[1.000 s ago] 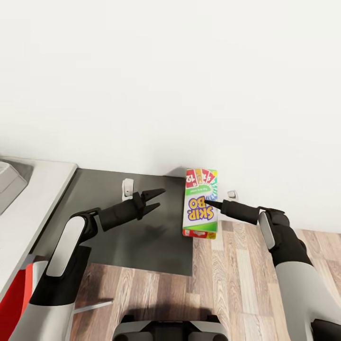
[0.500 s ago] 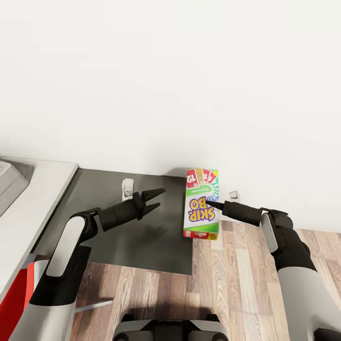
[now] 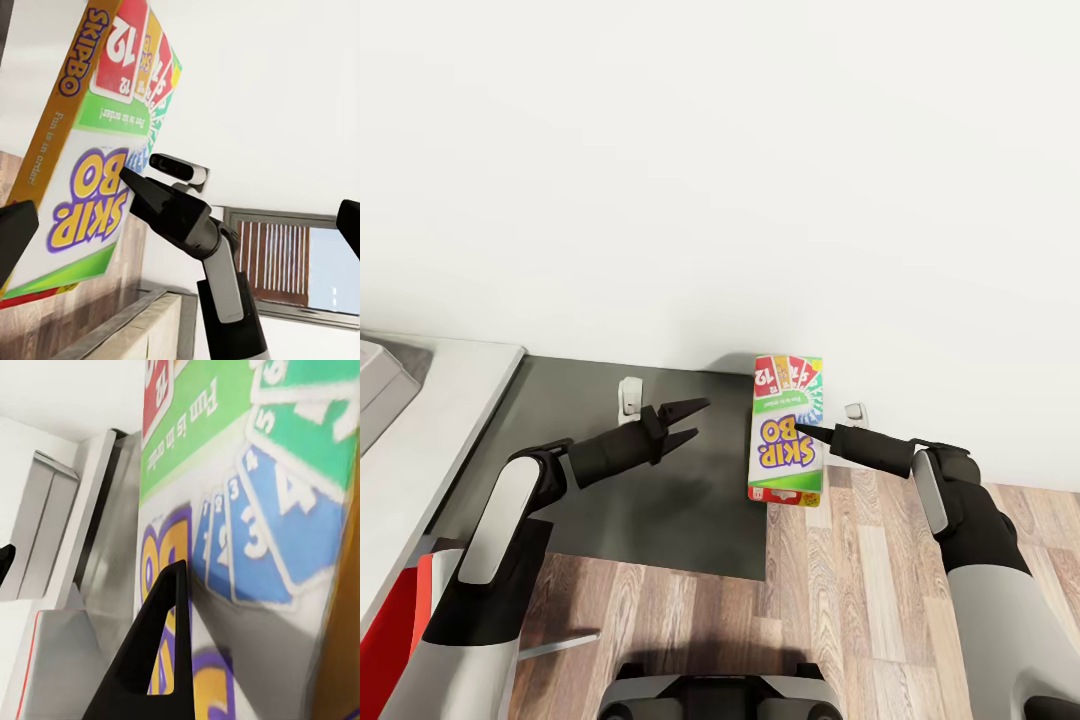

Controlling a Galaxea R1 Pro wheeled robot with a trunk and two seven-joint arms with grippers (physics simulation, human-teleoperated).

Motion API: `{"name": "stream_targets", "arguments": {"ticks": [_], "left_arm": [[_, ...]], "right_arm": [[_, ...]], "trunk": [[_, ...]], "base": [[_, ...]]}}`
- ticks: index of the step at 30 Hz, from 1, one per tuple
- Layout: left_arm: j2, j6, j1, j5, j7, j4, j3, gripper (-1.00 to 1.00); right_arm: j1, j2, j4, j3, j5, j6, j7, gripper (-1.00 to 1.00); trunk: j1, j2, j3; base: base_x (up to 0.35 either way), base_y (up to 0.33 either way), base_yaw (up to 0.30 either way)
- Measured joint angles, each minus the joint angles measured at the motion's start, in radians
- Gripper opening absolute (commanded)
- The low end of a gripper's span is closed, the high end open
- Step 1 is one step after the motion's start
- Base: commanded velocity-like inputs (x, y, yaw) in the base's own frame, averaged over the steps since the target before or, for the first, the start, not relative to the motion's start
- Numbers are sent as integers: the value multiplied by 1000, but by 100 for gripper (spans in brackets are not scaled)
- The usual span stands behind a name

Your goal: Put all the toys in the child's room - the three board games (two on the bed and one on the table), the two jigsaw puzzles on the table, and the tennis ball on the table - inside the toy box on the table in the child's room.

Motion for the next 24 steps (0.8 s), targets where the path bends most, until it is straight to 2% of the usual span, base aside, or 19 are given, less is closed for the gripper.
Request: {"name": "stream_targets", "arguments": {"ticks": [12, 24], "left_arm": [[0, 0, 0, 0, 3, -1, 0, 100], [1, 0, 0, 0, 4, 0, 0, 100]], "right_arm": [[1, -2, -2, -1, 0, 0, 1, -100], [0, -18, -3, -1, -3, 0, 1, -100]], "trunk": [[0, 0, 6], [0, 0, 24]], "base": [[0, 0, 0], [0, 0, 0]]}}
